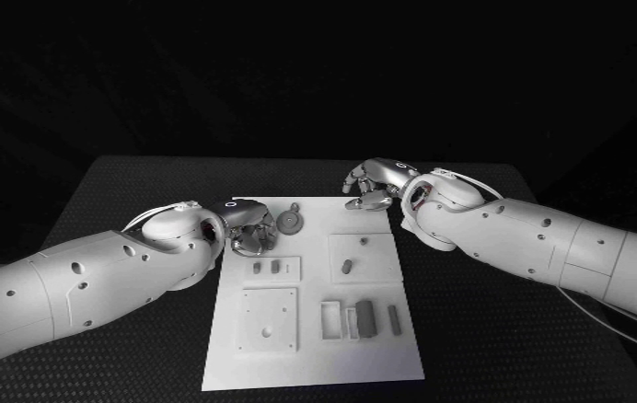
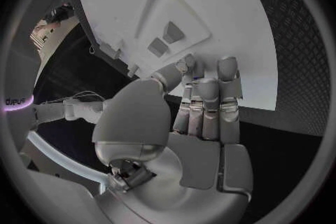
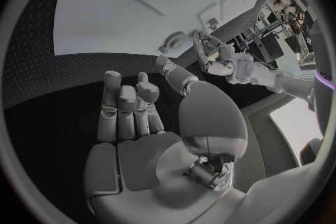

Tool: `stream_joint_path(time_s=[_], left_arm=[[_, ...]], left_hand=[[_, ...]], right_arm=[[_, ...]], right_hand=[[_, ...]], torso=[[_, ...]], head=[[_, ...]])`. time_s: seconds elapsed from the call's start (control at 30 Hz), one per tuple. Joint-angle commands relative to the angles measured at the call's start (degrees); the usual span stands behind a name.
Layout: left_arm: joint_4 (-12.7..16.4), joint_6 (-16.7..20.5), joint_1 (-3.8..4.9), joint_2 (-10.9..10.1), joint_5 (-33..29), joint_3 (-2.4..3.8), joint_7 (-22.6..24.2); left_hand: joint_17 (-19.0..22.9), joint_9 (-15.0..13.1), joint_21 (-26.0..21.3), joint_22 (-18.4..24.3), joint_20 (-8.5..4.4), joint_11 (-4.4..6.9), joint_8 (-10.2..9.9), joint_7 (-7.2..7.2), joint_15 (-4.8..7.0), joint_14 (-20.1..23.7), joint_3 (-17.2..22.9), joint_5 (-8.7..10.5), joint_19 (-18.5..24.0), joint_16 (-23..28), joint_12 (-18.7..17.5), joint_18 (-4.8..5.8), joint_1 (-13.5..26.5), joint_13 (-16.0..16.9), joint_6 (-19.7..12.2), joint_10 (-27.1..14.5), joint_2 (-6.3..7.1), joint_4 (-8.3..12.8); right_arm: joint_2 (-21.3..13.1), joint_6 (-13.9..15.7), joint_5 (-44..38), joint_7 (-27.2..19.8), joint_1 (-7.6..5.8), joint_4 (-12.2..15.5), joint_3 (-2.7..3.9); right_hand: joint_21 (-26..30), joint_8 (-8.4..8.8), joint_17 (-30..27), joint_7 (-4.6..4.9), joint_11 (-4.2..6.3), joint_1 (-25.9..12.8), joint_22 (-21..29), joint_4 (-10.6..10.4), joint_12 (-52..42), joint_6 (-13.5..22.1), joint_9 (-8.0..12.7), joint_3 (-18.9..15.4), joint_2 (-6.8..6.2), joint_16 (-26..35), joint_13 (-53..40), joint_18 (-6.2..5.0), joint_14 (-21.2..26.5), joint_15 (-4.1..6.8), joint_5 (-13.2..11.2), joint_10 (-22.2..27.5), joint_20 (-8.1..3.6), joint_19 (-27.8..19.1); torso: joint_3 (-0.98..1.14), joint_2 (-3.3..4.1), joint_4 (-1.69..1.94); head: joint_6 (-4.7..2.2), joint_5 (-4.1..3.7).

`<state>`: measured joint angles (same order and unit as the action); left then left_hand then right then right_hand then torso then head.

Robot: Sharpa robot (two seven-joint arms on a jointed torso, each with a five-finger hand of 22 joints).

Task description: Assemble the parts on the task board

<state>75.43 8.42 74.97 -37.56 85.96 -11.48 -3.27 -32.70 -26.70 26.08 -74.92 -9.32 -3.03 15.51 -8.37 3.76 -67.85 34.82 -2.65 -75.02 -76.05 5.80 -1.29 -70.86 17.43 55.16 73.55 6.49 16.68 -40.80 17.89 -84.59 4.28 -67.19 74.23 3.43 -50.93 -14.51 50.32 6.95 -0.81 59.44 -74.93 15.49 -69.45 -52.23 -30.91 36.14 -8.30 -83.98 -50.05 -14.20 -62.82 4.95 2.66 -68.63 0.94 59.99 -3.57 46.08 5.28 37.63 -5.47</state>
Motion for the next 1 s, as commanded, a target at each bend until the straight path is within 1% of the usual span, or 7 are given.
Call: stream_joint_path(time_s=[0.03,0.27,0.4,0.57,0.73,0.87,1.0], left_arm=[[0.1,0.7,-0.02,0.0,-0.1,0.01,-0.1],[0.0,1.2,-0.02,-0.2,-0.1,0.01,-0.6],[0.1,1.4,-0.02,-0.4,-0.1,0.01,-0.6],[0.1,2.3,-0.02,-1.0,-0.1,0.03,-0.6],[0.1,4.0,-0.02,-2.3,-1.6,0.14,0.0],[0.2,5.6,0.00,-3.6,-3.7,0.43,0.6],[0.4,7.4,0.00,-4.8,-6.4,1.56,1.3]], left_hand=[[0.0,0.1,-0.3,-1.2,0.13,0.05,-0.2,0.02,-0.28,0.3,-0.4,-0.17,0.2,0.0,-0.4,-4.73,0.0,0.1,-0.5,-0.4,0.61,0.0],[0.1,0.5,-0.4,-1.1,0.28,-0.06,-1.3,0.40,-0.39,0.5,-0.7,-0.16,0.3,0.0,-0.5,-4.82,-0.1,0.2,-3.1,-0.7,1.11,0.0],[0.1,0.7,-0.4,-1.1,0.33,-0.08,-1.7,0.32,-0.41,0.5,-0.8,-0.15,0.3,0.0,-0.5,-4.87,-0.2,0.3,-4.0,-0.7,1.23,0.0],[0.1,0.7,-0.5,-1.1,0.35,-0.11,-1.9,0.29,-0.44,0.5,-0.9,-0.16,0.3,0.0,-0.6,-4.91,-0.4,0.4,-4.6,-0.9,1.39,0.0],[0.2,0.6,-0.6,-1.1,0.47,-0.32,-1.7,0.08,-0.64,0.7,-0.8,-0.16,0.5,0.1,-0.9,-4.94,-0.6,0.3,-4.6,-1.6,1.69,0.0],[0.2,0.3,-0.8,-1.1,0.72,-0.62,-1.0,-0.36,-0.93,1.0,-0.6,-0.16,0.8,0.2,-1.3,-4.98,-1.0,0.2,-3.7,-2.3,1.98,0.0],[0.4,0.1,-1.1,-1.0,0.93,-0.81,-0.7,-0.71,-1.12,1.3,-0.4,-0.18,1.0,0.5,-1.4,-5.02,-1.1,0.2,-3.3,-2.6,2.02,-0.1]], right_arm=[[0.0,-0.3,-0.2,-0.4,0.03,0.1,0.01],[-0.1,-0.2,-0.2,-0.4,0.03,0.1,0.01],[-0.1,-0.2,-0.2,-0.4,0.03,0.1,0.01],[-0.3,0.1,0.0,-0.8,0.03,0.1,0.01],[-0.7,0.5,0.6,-1.9,0.03,0.4,0.01],[-1.3,1.5,1.7,-3.2,0.04,1.0,0.00],[-2.1,2.6,3.7,-5.4,0.06,1.5,0.00]], right_hand=[[0.4,0.18,-0.1,0.47,-0.10,-0.3,-0.7,-0.2,-0.1,0.0,0.0,-0.1,-0.02,0.2,0.0,-0.80,-0.1,0.19,0.1,0.2,0.18,0.4],[0.4,0.19,-0.1,0.47,-0.10,-0.3,-0.7,-0.2,-0.1,0.0,0.0,-0.1,-0.03,0.2,0.0,-0.80,-0.1,0.19,0.1,0.2,0.18,0.4],[0.4,0.19,-0.1,0.47,-0.10,-0.3,-0.7,-0.2,-0.1,0.1,0.0,-0.1,-0.05,0.2,0.0,-0.80,-0.1,0.19,0.1,0.3,0.18,0.4],[0.4,0.20,-0.1,0.47,-0.10,-0.3,-0.7,-0.2,-0.1,0.1,0.0,-0.1,-0.07,0.2,0.0,-0.80,-0.1,0.19,0.1,0.3,0.18,0.4],[0.4,0.50,-0.1,0.58,-0.19,0.0,-0.7,0.1,0.0,0.6,0.1,0.0,-0.29,0.3,0.0,-0.80,0.0,0.13,0.1,0.3,0.16,0.3],[0.6,0.74,-0.2,0.73,-0.34,0.2,-0.7,0.3,0.1,1.0,0.1,0.1,-0.40,0.5,0.1,-0.80,0.2,-0.01,0.1,0.6,0.22,0.1],[1.4,1.17,-0.6,1.09,-0.70,0.6,-0.5,0.7,1.2,1.9,0.2,0.3,-0.39,1.5,0.6,-0.73,1.3,-0.37,0.1,1.9,0.66,-1.1]], torso=[[-0.01,0.00,0.01],[0.00,0.00,0.01],[-0.01,0.00,-0.02],[-0.01,0.00,0.01],[-0.01,0.01,-0.01],[0.00,-0.02,0.00],[0.03,-0.04,0.07]], head=[[-0.01,0.00],[-0.05,0.02],[-0.09,0.03],[-0.12,0.02],[-0.28,0.06],[-0.39,0.03],[-0.46,-0.01]])
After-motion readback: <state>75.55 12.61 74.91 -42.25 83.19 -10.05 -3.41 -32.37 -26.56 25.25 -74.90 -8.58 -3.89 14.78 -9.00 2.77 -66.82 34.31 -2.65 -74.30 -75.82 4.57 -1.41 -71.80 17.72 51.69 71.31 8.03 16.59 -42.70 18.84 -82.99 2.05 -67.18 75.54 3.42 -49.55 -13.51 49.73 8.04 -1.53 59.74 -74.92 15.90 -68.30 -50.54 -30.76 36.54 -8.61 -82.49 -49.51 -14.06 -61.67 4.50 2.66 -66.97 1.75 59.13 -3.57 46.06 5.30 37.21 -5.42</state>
